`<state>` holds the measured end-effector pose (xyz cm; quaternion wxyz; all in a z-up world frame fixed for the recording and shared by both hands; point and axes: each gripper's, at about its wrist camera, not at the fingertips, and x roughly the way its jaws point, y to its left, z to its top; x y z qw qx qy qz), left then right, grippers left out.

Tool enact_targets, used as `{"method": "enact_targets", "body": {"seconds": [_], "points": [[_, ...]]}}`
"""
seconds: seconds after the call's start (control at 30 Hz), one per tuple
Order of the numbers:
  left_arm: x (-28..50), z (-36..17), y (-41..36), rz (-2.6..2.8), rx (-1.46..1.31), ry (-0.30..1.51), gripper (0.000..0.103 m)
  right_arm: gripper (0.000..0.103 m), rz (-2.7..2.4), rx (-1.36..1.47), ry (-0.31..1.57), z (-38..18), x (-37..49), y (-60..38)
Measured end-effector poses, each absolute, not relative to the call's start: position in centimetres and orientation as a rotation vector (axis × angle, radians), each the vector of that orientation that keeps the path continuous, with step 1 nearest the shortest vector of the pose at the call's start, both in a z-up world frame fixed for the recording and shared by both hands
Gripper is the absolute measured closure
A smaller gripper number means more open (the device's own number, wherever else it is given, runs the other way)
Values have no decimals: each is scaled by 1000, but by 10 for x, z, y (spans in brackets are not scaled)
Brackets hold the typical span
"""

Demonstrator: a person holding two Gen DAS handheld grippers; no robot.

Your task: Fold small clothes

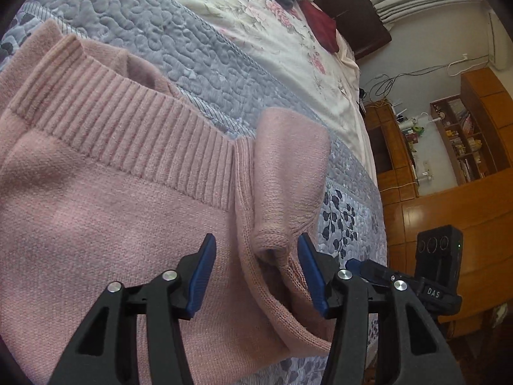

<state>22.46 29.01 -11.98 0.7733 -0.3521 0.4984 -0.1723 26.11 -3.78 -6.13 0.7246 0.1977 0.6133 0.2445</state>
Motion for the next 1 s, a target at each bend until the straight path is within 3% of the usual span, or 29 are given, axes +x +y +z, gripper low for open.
{"method": "enact_targets", "body": {"seconds": [0.47, 0.53, 0.6, 1.0], "points": [[259, -149, 257, -405, -868, 1127, 53, 56, 498, 505, 1396, -114, 231, -71], [258, -147, 255, -401, -870, 1119, 75, 56, 496, 504, 1393, -113, 230, -72], [254, -145, 255, -404, -884, 1093, 82, 56, 492, 507, 1388, -111, 225, -78], [214, -79, 300, -448, -849, 866, 85, 56, 516, 481, 1353, -89, 216, -78]]}}
